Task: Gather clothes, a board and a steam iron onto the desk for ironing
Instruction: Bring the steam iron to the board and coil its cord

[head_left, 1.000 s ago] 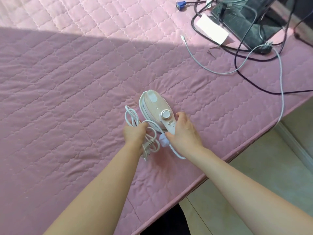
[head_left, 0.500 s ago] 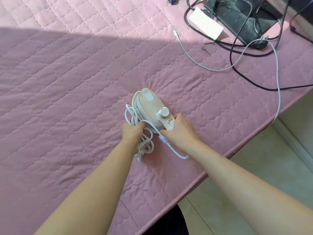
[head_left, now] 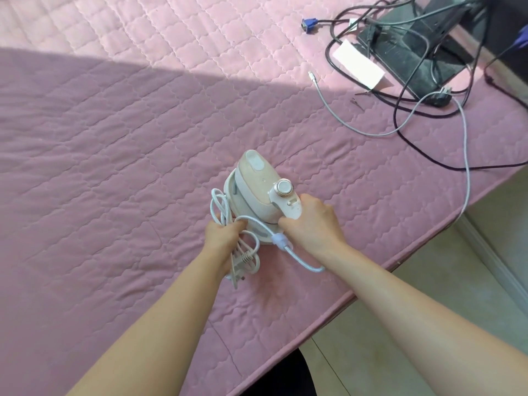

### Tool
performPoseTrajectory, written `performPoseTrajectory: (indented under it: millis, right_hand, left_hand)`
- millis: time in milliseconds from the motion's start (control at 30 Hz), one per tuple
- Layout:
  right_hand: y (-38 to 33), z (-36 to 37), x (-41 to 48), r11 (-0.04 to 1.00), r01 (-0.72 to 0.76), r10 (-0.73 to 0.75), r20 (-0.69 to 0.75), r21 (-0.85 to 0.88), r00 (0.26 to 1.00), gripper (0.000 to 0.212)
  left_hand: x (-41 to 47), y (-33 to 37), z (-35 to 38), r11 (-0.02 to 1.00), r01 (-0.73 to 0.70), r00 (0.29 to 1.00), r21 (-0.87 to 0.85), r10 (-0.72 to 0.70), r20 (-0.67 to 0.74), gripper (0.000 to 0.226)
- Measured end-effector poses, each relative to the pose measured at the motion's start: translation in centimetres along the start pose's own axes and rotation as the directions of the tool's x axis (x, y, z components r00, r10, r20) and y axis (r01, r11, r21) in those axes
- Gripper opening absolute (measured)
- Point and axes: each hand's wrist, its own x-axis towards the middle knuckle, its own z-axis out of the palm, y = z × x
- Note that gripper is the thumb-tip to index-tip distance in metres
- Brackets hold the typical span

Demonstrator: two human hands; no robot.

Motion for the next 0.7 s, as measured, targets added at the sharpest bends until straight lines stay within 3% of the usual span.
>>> performPoseTrajectory:
  millis: [433,700]
  right_hand:
    - [-8.3,-3.6,-10.8,0.981,0.194,-0.194,-0.082,-0.008,0.978,0.018]
    - [-14.5,-6.5,-18.4,0.963,0.268,-0.267,-0.041,0.009,0.963,0.01]
  left_hand:
    - [-11.6,2.3,-9.5,0.974,-0.111,0.993,-0.197,0.104,-0.048,0.004]
    - [-20.2,4.3,-15.1,0.933,-0.185,0.977,-0.308,0.142,-0.158,0.004]
